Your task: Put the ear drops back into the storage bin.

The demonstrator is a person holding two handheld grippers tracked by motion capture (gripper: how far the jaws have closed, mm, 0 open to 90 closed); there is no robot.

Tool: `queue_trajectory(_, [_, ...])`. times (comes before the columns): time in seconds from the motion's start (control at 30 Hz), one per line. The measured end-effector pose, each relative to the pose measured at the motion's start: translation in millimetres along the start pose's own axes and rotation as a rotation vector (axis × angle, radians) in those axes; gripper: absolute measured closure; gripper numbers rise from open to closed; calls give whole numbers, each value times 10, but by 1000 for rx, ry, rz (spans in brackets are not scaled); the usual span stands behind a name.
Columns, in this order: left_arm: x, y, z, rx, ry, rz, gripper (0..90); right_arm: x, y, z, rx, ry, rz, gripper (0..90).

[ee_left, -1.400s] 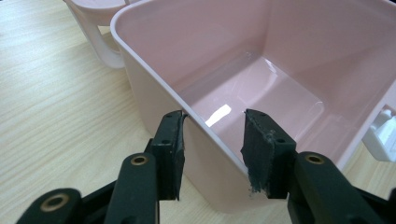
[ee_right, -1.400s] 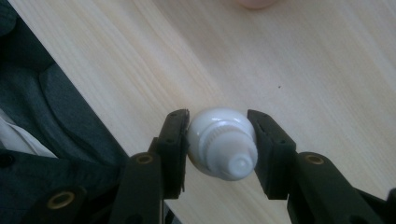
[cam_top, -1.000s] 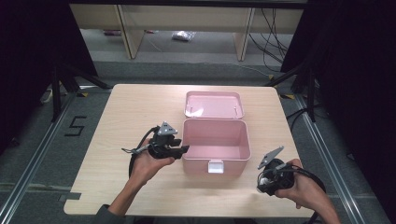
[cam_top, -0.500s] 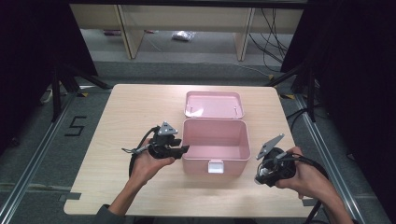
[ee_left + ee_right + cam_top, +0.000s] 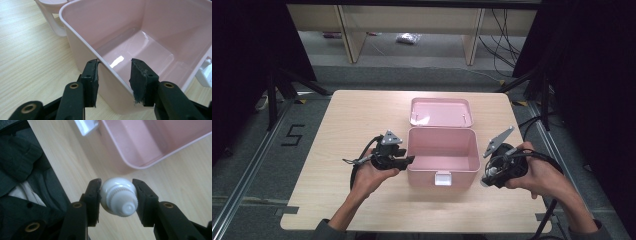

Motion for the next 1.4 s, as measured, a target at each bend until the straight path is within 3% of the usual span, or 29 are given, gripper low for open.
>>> queue_trajectory(0.27, [-2,-1,0,1,2,1,577,-78,94,198,-9,15,1,604])
queue_trajectory(0.53, [-3,0,-2,2,2,1,577,-98,71,363,-5,44,13,604])
queue_trajectory(0.7, [-3,-2,-1,0,4,1,577,-104,46,441,3,32,11,604])
queue_trajectory(0.73, [-4,-2,-2,1,3,2,576,-118,28,465,-7,48,17,604])
queue_trajectory(1.07, [4,-7,-3,-2,8,5,575,-190,-180,622,21,26,8,604])
queue_trajectory(1.4, [2,-10,-4,-1,9,-12,573,-190,-426,734,43,31,37,604])
Point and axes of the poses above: each handheld gripper's, and its own axes: y roughly backward along the jaws, z roughly out of its top, x roughly to its left, the point moved 7 cm from there along -y, roughly forward along the jaws, and after that the axes turned 14 degrees about -z, right-handed, at the moved point
